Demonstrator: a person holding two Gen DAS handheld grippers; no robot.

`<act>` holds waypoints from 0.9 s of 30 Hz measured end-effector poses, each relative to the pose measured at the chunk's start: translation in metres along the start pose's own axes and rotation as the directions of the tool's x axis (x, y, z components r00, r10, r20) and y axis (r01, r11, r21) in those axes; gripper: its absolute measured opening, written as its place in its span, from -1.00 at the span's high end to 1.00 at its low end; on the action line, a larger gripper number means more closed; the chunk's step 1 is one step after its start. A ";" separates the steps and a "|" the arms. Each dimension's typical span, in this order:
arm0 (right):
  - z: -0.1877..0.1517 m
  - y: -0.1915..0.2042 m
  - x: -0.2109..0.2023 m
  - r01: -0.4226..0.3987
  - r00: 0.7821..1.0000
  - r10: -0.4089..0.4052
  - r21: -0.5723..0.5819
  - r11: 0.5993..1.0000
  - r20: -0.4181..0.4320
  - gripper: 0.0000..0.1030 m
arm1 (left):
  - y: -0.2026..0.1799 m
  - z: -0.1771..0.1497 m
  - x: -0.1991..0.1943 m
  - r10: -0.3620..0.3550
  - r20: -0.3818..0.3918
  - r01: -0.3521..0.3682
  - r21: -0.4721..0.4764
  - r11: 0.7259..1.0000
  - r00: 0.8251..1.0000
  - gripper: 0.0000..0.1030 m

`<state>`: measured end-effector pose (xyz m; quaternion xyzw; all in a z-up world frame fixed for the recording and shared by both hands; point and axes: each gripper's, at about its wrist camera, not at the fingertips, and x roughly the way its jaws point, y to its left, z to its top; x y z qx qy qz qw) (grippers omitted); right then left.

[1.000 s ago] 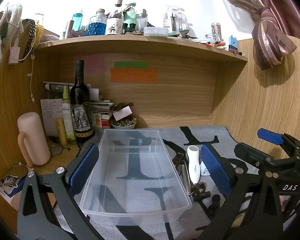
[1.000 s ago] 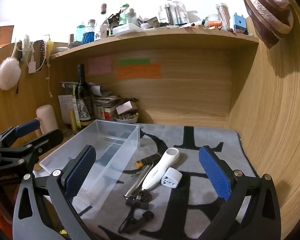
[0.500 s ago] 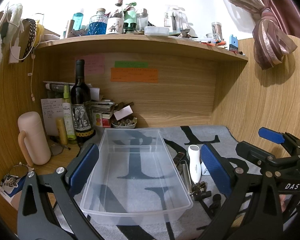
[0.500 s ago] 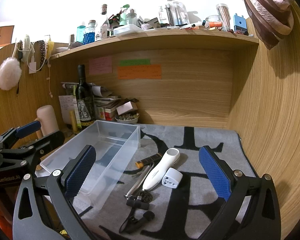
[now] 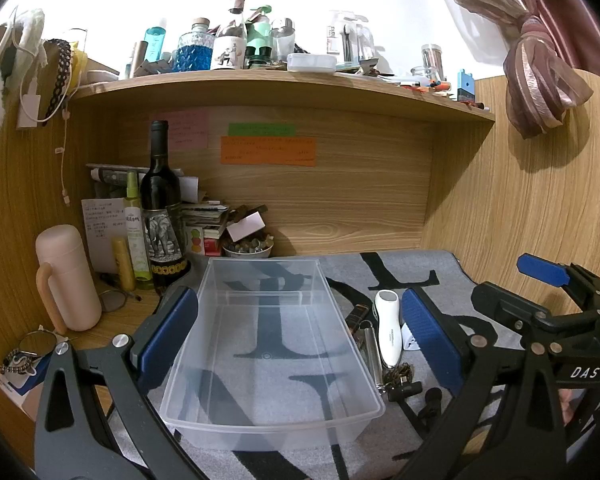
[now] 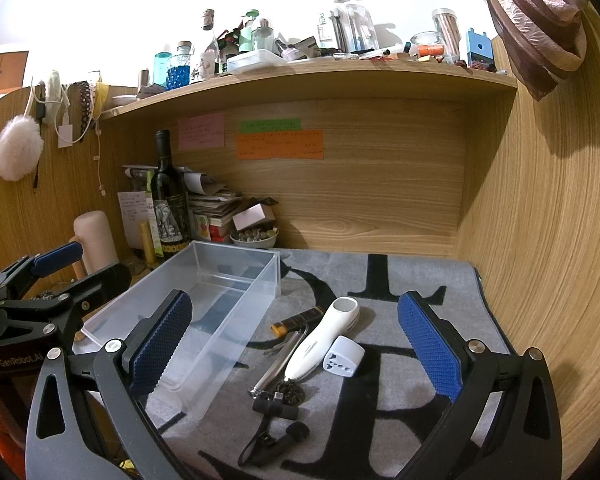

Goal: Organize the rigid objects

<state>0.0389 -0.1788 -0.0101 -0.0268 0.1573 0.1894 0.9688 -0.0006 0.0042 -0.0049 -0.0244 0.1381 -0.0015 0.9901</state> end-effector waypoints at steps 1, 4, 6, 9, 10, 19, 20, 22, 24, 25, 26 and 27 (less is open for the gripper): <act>0.000 0.000 0.000 0.000 1.000 0.000 0.000 1.000 0.000 -1.00 | 0.000 0.000 0.000 0.002 0.001 -0.002 0.001 1.000 1.000 -1.00; 0.000 0.000 0.000 0.000 1.000 0.000 0.000 1.000 0.000 -1.00 | 0.000 0.000 0.000 0.002 0.000 -0.002 0.002 1.000 1.000 -1.00; 0.000 0.000 0.000 0.001 1.000 -0.001 0.000 1.000 0.000 -1.00 | 0.000 0.000 0.000 0.001 0.001 -0.001 0.001 1.000 1.000 -1.00; 0.000 0.000 0.000 0.001 1.000 -0.001 -0.001 1.000 0.000 -1.00 | -0.001 0.000 0.000 0.002 0.000 -0.002 0.003 1.000 1.000 -1.00; 0.000 0.000 0.000 0.001 1.000 -0.001 0.000 1.000 0.000 -1.00 | -0.001 0.000 0.000 0.002 0.000 -0.002 0.002 1.000 1.000 -1.00; 0.000 0.000 0.000 0.001 1.000 -0.001 -0.001 1.000 0.000 -1.00 | -0.001 0.000 0.000 0.004 0.000 -0.004 0.000 1.000 1.000 -1.00; 0.000 0.000 0.001 0.000 1.000 0.000 -0.001 1.000 0.000 -1.00 | -0.001 -0.001 0.000 0.003 -0.001 -0.003 0.000 1.000 1.000 -1.00; 0.000 0.000 0.001 0.001 1.000 -0.001 -0.001 1.000 0.000 -1.00 | -0.001 -0.002 0.002 0.002 -0.004 -0.002 -0.001 1.000 1.000 -1.00; 0.000 0.000 0.001 0.001 1.000 -0.001 -0.001 1.000 0.000 -1.00 | -0.002 -0.002 0.002 0.001 -0.005 -0.001 -0.001 1.000 1.000 -1.00; 0.000 0.000 0.001 0.001 1.000 -0.001 -0.001 1.000 -0.001 -1.00 | -0.002 -0.002 0.002 0.002 -0.004 -0.002 -0.001 1.000 1.000 -1.00; 0.000 0.000 0.001 0.001 1.000 -0.001 -0.001 1.000 -0.001 -1.00 | -0.001 -0.002 0.002 0.003 -0.004 -0.003 -0.001 1.000 1.000 -1.00; 0.000 0.000 0.001 0.002 1.000 -0.002 -0.002 1.000 0.000 -1.00 | -0.002 -0.003 0.002 0.004 -0.004 -0.004 0.001 1.000 1.000 -1.00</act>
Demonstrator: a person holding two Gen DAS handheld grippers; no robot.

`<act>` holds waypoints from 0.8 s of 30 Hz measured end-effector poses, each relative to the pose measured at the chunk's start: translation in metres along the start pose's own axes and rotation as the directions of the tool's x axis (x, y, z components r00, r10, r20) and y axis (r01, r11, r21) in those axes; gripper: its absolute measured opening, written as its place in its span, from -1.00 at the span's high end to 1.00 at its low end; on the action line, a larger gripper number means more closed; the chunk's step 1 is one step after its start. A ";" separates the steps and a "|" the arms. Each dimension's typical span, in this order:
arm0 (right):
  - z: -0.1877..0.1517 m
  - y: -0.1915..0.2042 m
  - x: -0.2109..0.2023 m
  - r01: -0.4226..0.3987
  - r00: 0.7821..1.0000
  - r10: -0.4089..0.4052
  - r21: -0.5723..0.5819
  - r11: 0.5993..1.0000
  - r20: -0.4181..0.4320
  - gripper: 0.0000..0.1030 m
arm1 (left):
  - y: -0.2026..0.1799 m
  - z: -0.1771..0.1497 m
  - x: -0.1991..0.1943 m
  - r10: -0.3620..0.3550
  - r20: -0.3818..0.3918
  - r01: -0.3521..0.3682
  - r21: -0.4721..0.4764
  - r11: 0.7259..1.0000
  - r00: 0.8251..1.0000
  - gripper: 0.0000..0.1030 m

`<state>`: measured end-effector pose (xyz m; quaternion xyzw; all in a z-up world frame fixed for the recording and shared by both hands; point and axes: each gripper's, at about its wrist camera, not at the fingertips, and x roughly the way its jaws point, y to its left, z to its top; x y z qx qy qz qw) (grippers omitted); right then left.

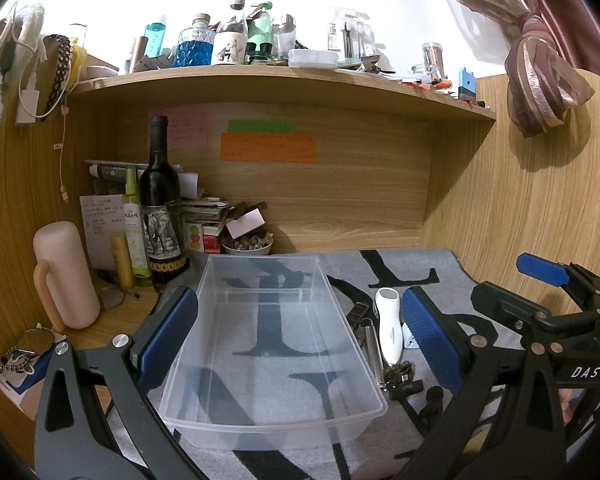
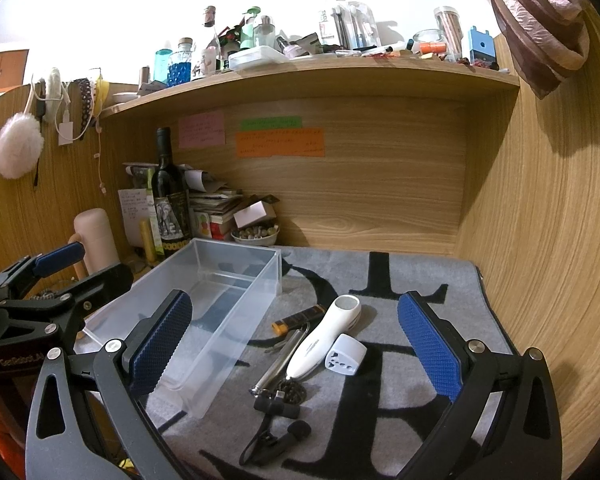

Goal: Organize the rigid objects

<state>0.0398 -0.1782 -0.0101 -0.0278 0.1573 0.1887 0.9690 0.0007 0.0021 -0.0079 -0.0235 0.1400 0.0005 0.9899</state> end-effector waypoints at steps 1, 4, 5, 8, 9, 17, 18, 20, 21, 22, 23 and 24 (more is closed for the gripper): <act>0.000 0.000 0.000 0.000 1.000 0.000 0.000 1.000 0.000 -1.00 | 0.000 0.000 0.001 0.001 0.000 -0.001 0.001 1.000 1.000 -1.00; 0.000 0.000 0.000 0.000 1.000 0.000 0.000 1.000 -0.002 -1.00 | 0.001 0.000 0.003 0.003 -0.002 -0.003 0.002 1.000 1.000 -1.00; 0.000 0.000 0.000 0.000 1.000 0.000 0.000 1.000 -0.003 -1.00 | 0.002 0.000 0.003 0.002 -0.002 -0.002 0.001 1.000 1.000 -1.00; 0.000 0.000 0.002 0.000 1.000 0.000 0.002 1.000 -0.007 -1.00 | 0.003 0.001 0.005 0.002 -0.005 -0.002 -0.001 1.000 1.000 -1.00; 0.000 -0.001 0.002 0.000 1.000 0.000 0.002 1.000 -0.008 -1.00 | 0.005 0.002 0.006 0.003 -0.006 -0.003 -0.003 1.000 1.000 -1.00; 0.004 -0.006 0.018 0.006 1.000 -0.005 0.003 1.000 -0.025 -1.00 | 0.018 0.010 0.022 0.006 -0.040 -0.007 -0.026 1.000 0.999 -1.00; 0.005 -0.007 0.020 0.008 1.000 -0.008 0.002 1.000 -0.027 -1.00 | 0.021 0.011 0.025 -0.004 -0.051 0.002 -0.033 0.999 0.999 -1.00; 0.007 -0.008 0.024 0.013 0.999 -0.013 0.001 1.000 -0.034 -1.00 | 0.025 0.012 0.032 -0.009 -0.078 0.007 -0.036 0.999 0.997 -1.00; 0.007 -0.009 0.027 0.016 0.999 -0.016 0.000 1.000 -0.037 -1.00 | 0.028 0.013 0.037 -0.004 -0.098 0.000 -0.034 0.999 0.995 -1.00; 0.008 -0.011 0.029 0.019 0.999 -0.019 -0.001 1.000 -0.040 -1.00 | 0.030 0.014 0.040 0.004 -0.111 -0.007 -0.030 1.000 0.994 -1.00; 0.009 -0.012 0.032 0.024 0.999 -0.024 -0.001 1.000 -0.045 -1.00 | 0.032 0.014 0.044 0.012 -0.125 -0.015 -0.026 1.000 0.992 -1.00; 0.009 -0.013 0.035 0.028 0.998 -0.028 0.000 1.000 -0.051 -1.00 | 0.035 0.014 0.047 0.019 -0.137 -0.022 -0.021 1.000 0.990 -1.00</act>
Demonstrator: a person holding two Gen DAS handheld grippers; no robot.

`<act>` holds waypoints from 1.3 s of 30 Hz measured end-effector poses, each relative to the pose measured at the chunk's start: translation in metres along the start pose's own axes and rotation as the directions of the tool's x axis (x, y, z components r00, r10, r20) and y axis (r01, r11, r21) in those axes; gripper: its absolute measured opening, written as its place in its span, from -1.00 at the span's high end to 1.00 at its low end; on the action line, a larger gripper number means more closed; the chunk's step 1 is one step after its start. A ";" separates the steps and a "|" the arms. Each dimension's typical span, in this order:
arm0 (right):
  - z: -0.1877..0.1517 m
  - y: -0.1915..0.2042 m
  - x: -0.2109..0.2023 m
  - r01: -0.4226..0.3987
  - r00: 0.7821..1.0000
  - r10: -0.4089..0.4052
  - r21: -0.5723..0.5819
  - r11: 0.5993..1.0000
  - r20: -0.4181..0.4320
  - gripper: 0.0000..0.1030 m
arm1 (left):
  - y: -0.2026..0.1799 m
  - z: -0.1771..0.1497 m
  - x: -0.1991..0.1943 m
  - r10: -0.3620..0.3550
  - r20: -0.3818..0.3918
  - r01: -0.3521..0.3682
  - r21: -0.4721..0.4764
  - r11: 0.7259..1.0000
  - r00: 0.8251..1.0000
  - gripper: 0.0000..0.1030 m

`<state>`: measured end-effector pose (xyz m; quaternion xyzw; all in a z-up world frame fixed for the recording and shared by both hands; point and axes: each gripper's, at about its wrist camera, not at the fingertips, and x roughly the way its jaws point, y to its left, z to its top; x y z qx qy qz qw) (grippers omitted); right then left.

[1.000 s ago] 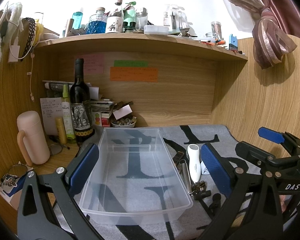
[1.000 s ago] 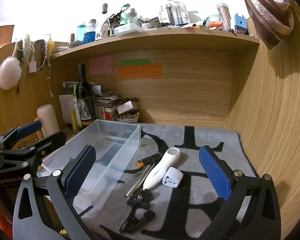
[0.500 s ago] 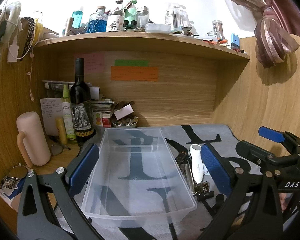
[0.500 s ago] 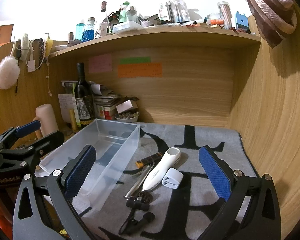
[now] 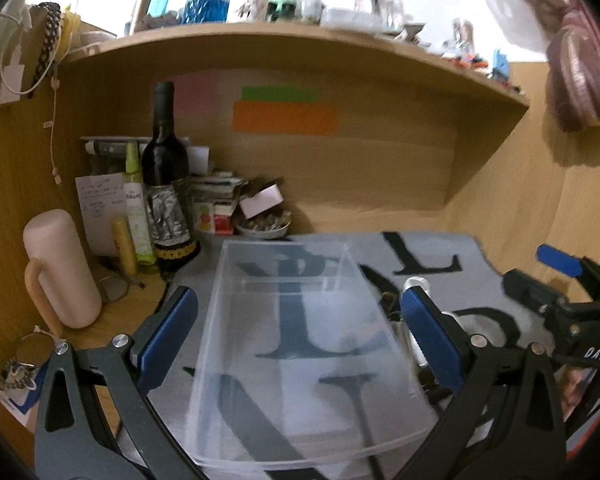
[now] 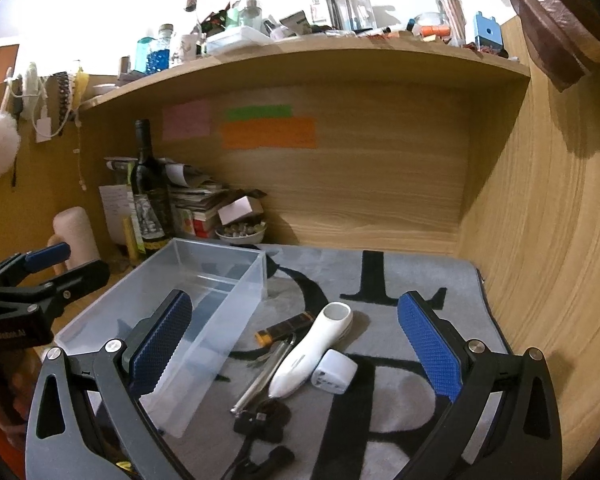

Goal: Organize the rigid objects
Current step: 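Grasp the clear plastic box rim with the left tool while the right tool approaches the white plug adapter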

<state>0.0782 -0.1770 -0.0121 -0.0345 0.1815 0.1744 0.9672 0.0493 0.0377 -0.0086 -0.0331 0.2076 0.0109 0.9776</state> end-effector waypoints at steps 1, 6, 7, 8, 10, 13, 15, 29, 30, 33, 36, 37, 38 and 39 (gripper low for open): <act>0.000 -0.002 0.003 0.003 1.000 -0.003 0.001 1.000 -0.006 -1.00 | 0.004 0.002 0.003 0.009 -0.011 -0.009 0.004 1.000 1.000 -1.00; 0.001 -0.011 0.018 0.030 0.999 -0.030 -0.002 1.000 -0.044 -1.00 | 0.028 0.011 0.018 -0.014 -0.078 0.013 -0.024 1.000 0.997 -1.00; 0.001 -0.013 0.021 0.035 0.998 -0.036 -0.004 0.999 -0.053 -1.00 | 0.031 0.013 0.021 -0.020 -0.093 0.017 -0.027 0.999 0.995 -1.00; 0.001 -0.015 0.025 0.035 0.997 -0.035 -0.007 0.999 -0.064 -1.00 | 0.035 0.015 0.025 -0.018 -0.111 0.015 -0.027 1.000 0.994 -1.00; 0.001 -0.018 0.032 0.032 0.995 -0.032 -0.010 0.999 -0.092 -1.00 | 0.042 0.019 0.032 -0.008 -0.146 0.006 -0.015 1.000 0.989 -1.00; 0.001 -0.025 0.045 0.025 0.990 -0.026 -0.010 1.000 -0.138 -1.00 | 0.051 0.023 0.045 -0.013 -0.208 0.012 -0.007 1.000 0.978 -1.00; 0.001 -0.028 0.052 0.013 0.986 -0.014 -0.005 1.000 -0.166 -1.00 | 0.059 0.024 0.055 -0.034 -0.257 0.030 -0.020 0.999 0.966 -1.00; -0.009 -0.057 0.092 0.010 0.940 -0.008 0.005 1.000 -0.341 -0.74 | 0.088 0.006 0.103 -0.104 -0.514 0.073 -0.081 0.994 0.851 -0.11; -0.010 -0.059 0.094 0.007 0.936 -0.003 0.011 1.000 -0.351 -0.73 | 0.089 0.004 0.105 -0.117 -0.529 0.081 -0.091 0.993 0.840 0.01; -0.016 -0.063 0.102 -0.009 0.919 0.021 0.032 0.999 -0.393 -0.60 | 0.089 0.000 0.112 -0.140 -0.570 0.097 -0.106 0.990 0.810 0.18; -0.024 -0.061 0.110 -0.019 0.902 0.032 0.034 0.999 -0.430 -0.55 | 0.085 -0.002 0.114 -0.131 -0.585 0.099 -0.087 0.991 0.801 0.28; -0.028 -0.061 0.113 -0.022 0.895 0.034 0.032 0.999 -0.444 -0.52 | 0.083 -0.003 0.115 -0.128 -0.590 0.100 -0.080 0.992 0.797 0.36; -0.030 -0.060 0.115 -0.025 0.890 0.037 0.032 0.999 -0.454 -0.46 | 0.082 -0.003 0.115 -0.128 -0.593 0.103 -0.076 0.992 0.795 0.40; -0.033 -0.060 0.117 -0.032 0.883 0.045 0.036 0.999 -0.468 -0.43 | 0.081 -0.003 0.115 -0.128 -0.596 0.104 -0.074 0.992 0.793 0.46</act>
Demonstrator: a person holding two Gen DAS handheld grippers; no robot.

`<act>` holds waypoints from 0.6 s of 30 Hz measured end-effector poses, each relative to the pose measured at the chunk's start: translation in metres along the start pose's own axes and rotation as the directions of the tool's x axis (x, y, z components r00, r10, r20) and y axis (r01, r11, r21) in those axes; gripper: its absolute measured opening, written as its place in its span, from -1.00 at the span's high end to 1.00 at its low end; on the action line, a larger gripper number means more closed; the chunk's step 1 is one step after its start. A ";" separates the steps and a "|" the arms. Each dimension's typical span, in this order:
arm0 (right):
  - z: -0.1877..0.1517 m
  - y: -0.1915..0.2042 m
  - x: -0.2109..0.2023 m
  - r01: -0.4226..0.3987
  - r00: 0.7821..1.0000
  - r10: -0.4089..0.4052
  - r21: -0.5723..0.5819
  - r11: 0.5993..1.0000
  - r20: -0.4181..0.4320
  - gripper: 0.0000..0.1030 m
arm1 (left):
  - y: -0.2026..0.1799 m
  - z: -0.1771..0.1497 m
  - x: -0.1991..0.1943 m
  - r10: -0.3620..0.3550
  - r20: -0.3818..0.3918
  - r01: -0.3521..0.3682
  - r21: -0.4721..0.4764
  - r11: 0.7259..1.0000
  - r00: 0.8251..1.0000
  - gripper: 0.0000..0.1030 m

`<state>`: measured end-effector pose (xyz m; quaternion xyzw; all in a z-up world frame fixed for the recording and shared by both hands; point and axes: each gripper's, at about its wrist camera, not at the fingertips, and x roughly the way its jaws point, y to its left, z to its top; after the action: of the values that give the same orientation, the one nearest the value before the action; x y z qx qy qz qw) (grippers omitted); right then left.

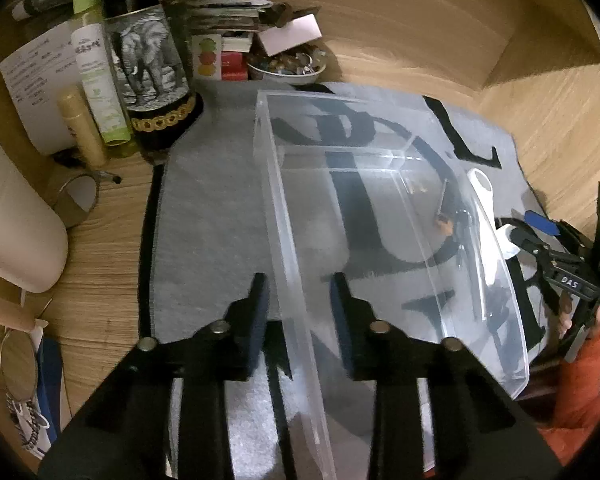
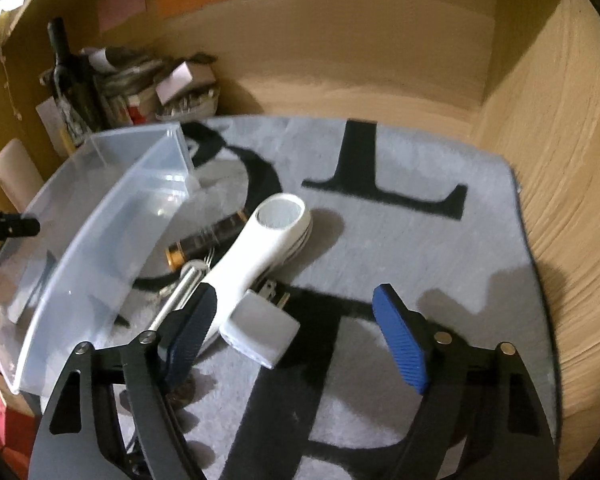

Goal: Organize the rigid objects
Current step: 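Grasp the clear plastic box rim with the left tool while the right tool approaches the white plug adapter, then close the right tool on the white plug adapter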

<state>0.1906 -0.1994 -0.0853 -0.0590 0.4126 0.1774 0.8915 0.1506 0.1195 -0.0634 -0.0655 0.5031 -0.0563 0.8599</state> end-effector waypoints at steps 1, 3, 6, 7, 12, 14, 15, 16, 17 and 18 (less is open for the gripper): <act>-0.001 0.000 0.003 -0.007 1.000 0.007 0.001 1.000 -0.012 -0.38 | 0.000 0.000 0.001 0.001 -0.003 -0.001 -0.001 1.000 1.000 0.51; -0.004 -0.001 0.008 -0.026 0.999 0.027 0.010 1.000 -0.033 -0.33 | -0.001 0.000 0.002 0.008 -0.012 -0.008 -0.008 1.000 1.000 0.64; -0.007 -0.004 0.015 -0.058 0.996 0.060 0.033 0.998 -0.065 -0.26 | 0.000 -0.001 0.006 0.010 -0.026 -0.011 -0.015 1.000 1.000 0.73; -0.008 -0.004 0.017 -0.066 0.995 0.069 0.040 0.997 -0.077 -0.23 | 0.000 -0.001 0.007 0.010 -0.028 -0.011 -0.019 1.000 1.000 0.75; -0.010 -0.007 0.022 -0.127 0.987 0.134 0.085 0.988 -0.092 0.13 | 0.004 -0.003 0.007 -0.001 -0.030 -0.001 -0.046 0.999 1.000 0.77; -0.011 -0.006 0.022 -0.130 0.986 0.138 0.087 0.988 -0.093 0.17 | 0.003 -0.004 0.006 0.005 -0.026 -0.006 -0.041 0.999 1.000 0.78; -0.012 -0.005 0.021 -0.124 0.987 0.131 0.082 0.989 -0.088 0.17 | 0.002 -0.004 0.006 0.010 -0.024 -0.010 -0.037 0.999 1.000 0.78; -0.012 -0.004 0.020 -0.113 0.989 0.119 0.075 0.991 -0.083 0.17 | 0.001 -0.004 0.005 0.015 -0.021 -0.016 -0.031 0.999 1.000 0.79; -0.013 -0.003 0.018 -0.104 0.991 0.110 0.071 0.992 -0.073 0.17 | 0.000 -0.005 0.005 0.020 -0.018 -0.020 -0.025 0.999 1.000 0.79; -0.013 -0.002 0.016 -0.101 0.992 0.105 0.068 0.993 -0.064 0.17 | 0.000 -0.005 0.004 0.023 -0.015 -0.023 -0.021 1.000 1.000 0.79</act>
<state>0.1918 -0.2001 -0.1057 -0.0145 0.4505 0.2076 0.8682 0.1480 0.1183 -0.0698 -0.0684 0.5109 -0.0415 0.8559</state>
